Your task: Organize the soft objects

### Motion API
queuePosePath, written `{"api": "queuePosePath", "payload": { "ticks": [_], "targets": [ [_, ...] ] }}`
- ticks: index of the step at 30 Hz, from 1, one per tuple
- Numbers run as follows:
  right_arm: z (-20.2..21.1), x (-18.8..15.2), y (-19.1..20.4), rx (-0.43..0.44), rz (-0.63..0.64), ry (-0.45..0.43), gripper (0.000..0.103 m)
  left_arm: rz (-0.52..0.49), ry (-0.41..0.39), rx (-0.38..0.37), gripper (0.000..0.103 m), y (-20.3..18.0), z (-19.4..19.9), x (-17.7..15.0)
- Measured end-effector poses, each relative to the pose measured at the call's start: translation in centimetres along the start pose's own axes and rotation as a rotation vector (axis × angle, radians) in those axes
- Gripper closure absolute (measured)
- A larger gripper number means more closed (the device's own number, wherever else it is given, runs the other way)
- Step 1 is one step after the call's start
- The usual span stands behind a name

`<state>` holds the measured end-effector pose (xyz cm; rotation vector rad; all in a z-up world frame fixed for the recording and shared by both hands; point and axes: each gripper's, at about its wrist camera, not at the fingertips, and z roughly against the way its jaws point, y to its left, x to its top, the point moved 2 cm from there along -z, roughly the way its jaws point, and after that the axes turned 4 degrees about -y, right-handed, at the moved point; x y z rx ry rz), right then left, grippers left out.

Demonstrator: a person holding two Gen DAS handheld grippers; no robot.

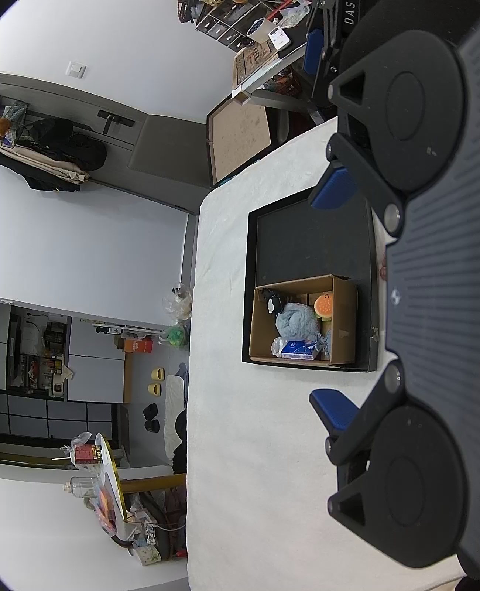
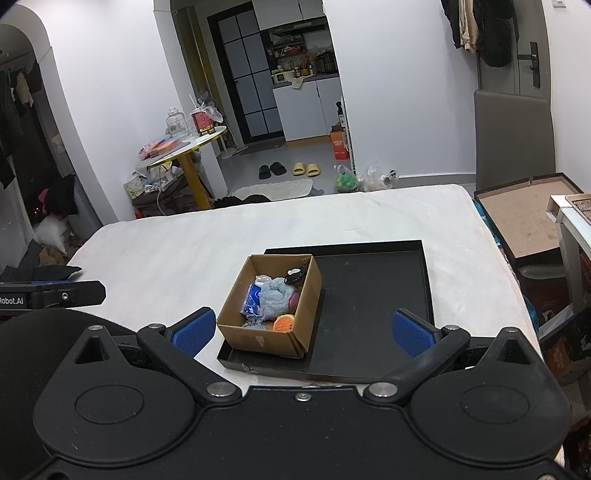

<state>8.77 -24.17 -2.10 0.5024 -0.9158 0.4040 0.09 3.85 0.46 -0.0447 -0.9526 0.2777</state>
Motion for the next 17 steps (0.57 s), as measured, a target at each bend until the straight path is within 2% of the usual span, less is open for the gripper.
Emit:
{"api": "queuePosePath", "payload": {
  "ticks": [17],
  "targets": [
    [-0.02, -0.19, 0.13, -0.002, -0.004, 0.001, 0.000, 0.001, -0.006, 0.005, 0.001, -0.25, 0.23, -0.12]
  ]
}}
